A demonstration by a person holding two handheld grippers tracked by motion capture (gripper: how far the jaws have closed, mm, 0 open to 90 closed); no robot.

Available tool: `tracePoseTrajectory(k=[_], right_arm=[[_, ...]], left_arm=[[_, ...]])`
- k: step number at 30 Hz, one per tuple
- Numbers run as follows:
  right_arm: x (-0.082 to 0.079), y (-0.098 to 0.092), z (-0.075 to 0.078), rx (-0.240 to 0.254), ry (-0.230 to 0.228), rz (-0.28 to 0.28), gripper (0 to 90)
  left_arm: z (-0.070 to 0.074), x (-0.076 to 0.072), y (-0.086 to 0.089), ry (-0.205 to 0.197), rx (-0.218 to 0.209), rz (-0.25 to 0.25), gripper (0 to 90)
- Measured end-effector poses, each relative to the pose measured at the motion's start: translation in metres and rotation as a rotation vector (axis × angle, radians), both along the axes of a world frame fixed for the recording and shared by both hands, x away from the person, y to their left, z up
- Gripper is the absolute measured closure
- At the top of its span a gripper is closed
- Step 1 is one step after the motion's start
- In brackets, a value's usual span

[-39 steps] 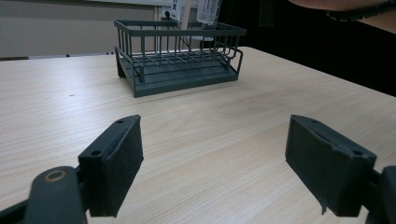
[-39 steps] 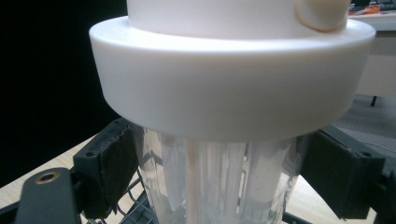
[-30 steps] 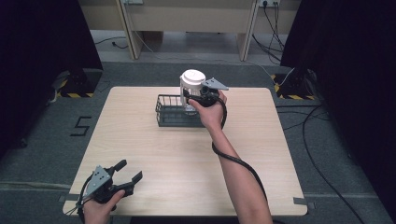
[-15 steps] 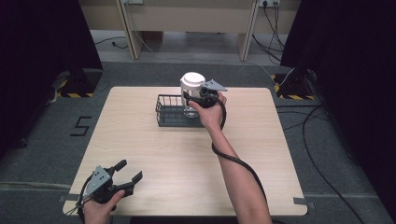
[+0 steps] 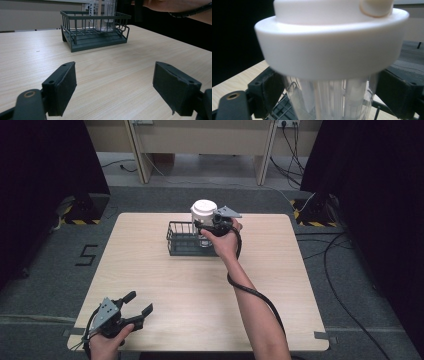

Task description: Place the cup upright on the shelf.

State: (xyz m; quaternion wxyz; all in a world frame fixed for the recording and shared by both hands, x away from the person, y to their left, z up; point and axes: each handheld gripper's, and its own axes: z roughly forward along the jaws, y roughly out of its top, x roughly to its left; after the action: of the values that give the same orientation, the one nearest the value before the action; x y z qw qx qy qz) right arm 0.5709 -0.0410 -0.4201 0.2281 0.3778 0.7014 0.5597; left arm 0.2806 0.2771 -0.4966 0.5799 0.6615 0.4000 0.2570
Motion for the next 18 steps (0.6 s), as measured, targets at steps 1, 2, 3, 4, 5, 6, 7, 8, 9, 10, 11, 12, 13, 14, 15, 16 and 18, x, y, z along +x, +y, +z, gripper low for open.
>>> tracePoseTrajectory(k=[1,2,3,4,5,6,7,8,9,10,11,12,13,14,15,16,18], right_arm=[[-0.001,0.001,0.000,0.001,0.004,0.002,12.5],[-0.001,0.001,0.000,-0.003,0.005,0.008,11.4],[-0.001,0.001,0.000,-0.005,0.005,0.009,11.4],[-0.002,0.001,0.000,-0.005,0.005,0.006,12.1],[-0.002,0.001,0.000,-0.008,0.005,-0.003,12.4],[-0.003,0.001,0.000,-0.007,0.007,-0.007,12.2],[-0.004,0.001,0.000,-0.006,0.008,-0.007,12.4],[-0.004,0.001,0.000,-0.008,0.005,-0.011,12.6],[-0.005,0.001,0.000,-0.010,0.006,-0.014,12.5],[-0.006,0.000,0.000,-0.015,0.006,-0.013,12.0],[-0.007,-0.001,0.000,-0.017,0.005,-0.015,12.0],[-0.008,-0.002,0.000,-0.018,0.008,-0.017,11.8],[-0.008,-0.003,0.000,-0.019,0.010,-0.015,11.4],[-0.009,-0.004,-0.001,-0.018,0.010,-0.015,11.3],[-0.010,-0.004,-0.001,-0.019,0.012,-0.017,11.3],[-0.011,-0.005,-0.002,-0.019,0.010,-0.016,11.4],[-0.013,-0.007,-0.003,-0.020,0.011,-0.019,11.5]], left_arm=[[0.000,0.000,0.000,0.000,0.000,0.000,18.6],[0.000,0.000,0.000,0.000,0.001,-0.001,18.6],[0.000,0.000,0.000,0.000,0.000,-0.001,18.6],[0.000,0.000,0.000,0.000,0.000,-0.002,18.5],[0.000,0.000,0.000,0.000,0.001,-0.002,18.6],[0.000,0.000,0.000,0.000,0.002,-0.002,18.6],[0.000,0.000,-0.001,0.000,0.001,-0.002,18.6],[0.000,0.000,-0.001,0.001,0.001,-0.003,18.6],[0.000,0.000,-0.001,0.001,0.001,-0.003,18.6],[0.000,0.000,-0.001,0.000,0.002,-0.003,18.6],[0.000,0.000,-0.001,0.000,0.004,-0.003,18.5],[0.000,0.000,-0.001,0.000,0.004,-0.004,18.6],[0.000,0.000,-0.001,0.000,0.005,-0.005,18.6],[0.000,0.000,-0.001,0.001,0.006,-0.005,18.6],[0.000,0.000,-0.002,0.000,0.006,-0.005,18.5],[0.000,0.000,-0.002,0.000,0.006,-0.006,18.6],[0.000,0.000,-0.002,0.001,0.007,-0.006,18.6]])
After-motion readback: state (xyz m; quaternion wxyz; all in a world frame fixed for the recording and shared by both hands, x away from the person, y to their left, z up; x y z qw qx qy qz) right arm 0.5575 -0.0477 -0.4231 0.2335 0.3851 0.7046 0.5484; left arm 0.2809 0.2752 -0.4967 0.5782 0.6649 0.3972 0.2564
